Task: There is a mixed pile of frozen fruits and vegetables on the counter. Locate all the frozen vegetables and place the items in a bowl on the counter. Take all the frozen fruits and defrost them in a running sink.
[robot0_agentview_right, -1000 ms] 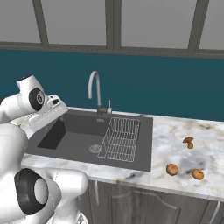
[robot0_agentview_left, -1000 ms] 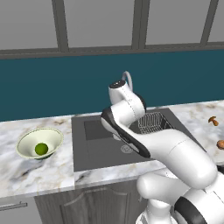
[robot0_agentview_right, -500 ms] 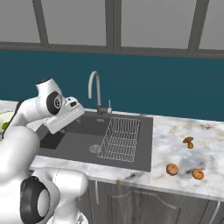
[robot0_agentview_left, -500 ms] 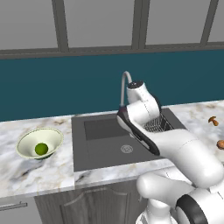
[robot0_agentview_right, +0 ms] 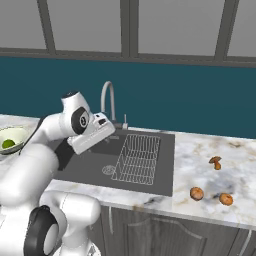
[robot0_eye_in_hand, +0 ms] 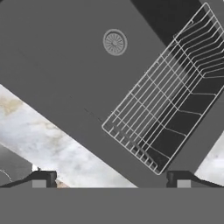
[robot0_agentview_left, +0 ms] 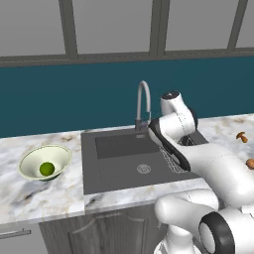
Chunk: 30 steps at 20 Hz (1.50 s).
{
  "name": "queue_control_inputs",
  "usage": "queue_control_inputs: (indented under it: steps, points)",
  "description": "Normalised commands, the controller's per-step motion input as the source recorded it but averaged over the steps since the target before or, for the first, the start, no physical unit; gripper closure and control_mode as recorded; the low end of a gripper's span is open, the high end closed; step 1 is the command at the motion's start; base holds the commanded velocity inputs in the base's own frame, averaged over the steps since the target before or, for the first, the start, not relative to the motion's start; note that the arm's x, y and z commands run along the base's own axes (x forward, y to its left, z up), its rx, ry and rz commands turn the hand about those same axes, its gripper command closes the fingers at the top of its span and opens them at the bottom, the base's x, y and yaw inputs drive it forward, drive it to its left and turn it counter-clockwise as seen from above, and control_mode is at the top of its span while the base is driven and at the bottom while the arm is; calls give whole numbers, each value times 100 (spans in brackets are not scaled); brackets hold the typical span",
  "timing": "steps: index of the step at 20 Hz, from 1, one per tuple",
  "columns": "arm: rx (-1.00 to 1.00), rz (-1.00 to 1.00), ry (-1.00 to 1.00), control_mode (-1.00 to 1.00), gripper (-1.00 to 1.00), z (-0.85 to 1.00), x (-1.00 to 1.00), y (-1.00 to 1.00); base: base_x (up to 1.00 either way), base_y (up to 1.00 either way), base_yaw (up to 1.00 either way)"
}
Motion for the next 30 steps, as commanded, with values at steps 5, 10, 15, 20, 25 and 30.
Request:
queue_control_inputs:
  steps: [5,10,15,20,25,30]
  points:
    - [0,-15,1,-100,-100,0,26,-59,0,0,0]
    - [0,-18,4,-100,-100,-3,37,-58,0,0,0]
    - [0,-18,4,-100,-100,-10,35,-60,0,0,0]
    - [0,-13,0,-100,-100,-10,11,-61,0,0,0]
    - [4,-8,0,-100,-100,-1,5,-54,0,0,0]
    - [3,-5,-1,-100,-100,0,1,-56,0,0,0]
